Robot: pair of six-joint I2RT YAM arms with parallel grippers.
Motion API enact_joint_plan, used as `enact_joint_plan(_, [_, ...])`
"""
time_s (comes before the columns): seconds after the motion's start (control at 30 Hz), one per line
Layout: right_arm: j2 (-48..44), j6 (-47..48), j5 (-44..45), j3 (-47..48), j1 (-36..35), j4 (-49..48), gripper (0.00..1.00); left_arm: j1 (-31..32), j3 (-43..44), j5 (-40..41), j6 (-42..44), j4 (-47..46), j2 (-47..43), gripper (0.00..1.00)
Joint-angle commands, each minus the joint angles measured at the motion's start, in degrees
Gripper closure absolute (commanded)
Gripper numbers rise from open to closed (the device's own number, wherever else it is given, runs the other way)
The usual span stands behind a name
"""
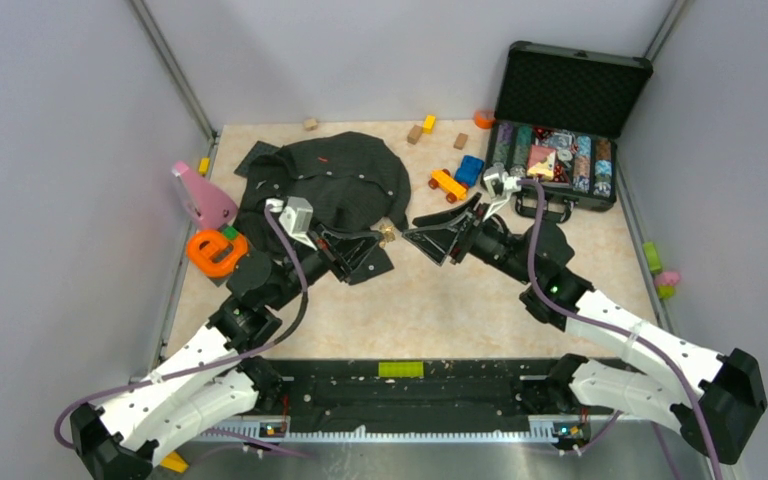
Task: Remove the brooch from the garment
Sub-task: Close the brooch, then place the brooch on the clothes.
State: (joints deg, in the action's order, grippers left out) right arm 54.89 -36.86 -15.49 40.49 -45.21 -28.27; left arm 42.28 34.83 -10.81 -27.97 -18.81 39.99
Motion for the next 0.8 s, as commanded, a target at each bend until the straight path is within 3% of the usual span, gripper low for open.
enact_joint_plan(0.0, [-0.3,2.7,1.5,1.0,-0.9,2.3,0.45,0.9,2.4,2.9,5.3,-0.3,0.8,1.00])
enact_joint_plan(0.17, [-1.1,3.7,4.0,1.2,-0.9,4.6,0.45,1.0,2.7,3.0,5.3,0.1,1.4,1.00])
enact_joint_plan(0.27, [-1.8,3.2,18.1,4.7,-0.3,19.9,0.45,1.0,2.9,4.0,4.3,1.2,2.9,1.00])
enact_joint_plan(0.33, [-1.5,3.1,28.0,7.3,1.6,32.5,0.37,1.0,3.3,4.9,3.6,3.2,4.8,1.00])
enact_joint_plan(0.4, [-1.3,2.5,39.6,9.2,3.1,45.3,0.22,1.3,4.0,7.0,4.1,6.9,7.7,1.00])
enact_joint_plan(0.47, [-2.5,2.5,47.1,9.2,4.0,52.1,0.10,1.9,5.2,11.2,5.9,11.1,10.3,1.00])
enact_joint_plan(0.57, [-2.8,4.3,48.4,8.1,7.8,57.6,0.06,2.3,5.4,16.3,7.1,13.9,12.8,1.00])
enact_joint_plan(0.77, [1.8,8.7,39.3,5.0,21.6,57.2,0.05,2.3,2.9,13.1,3.9,9.5,13.9,1.00])
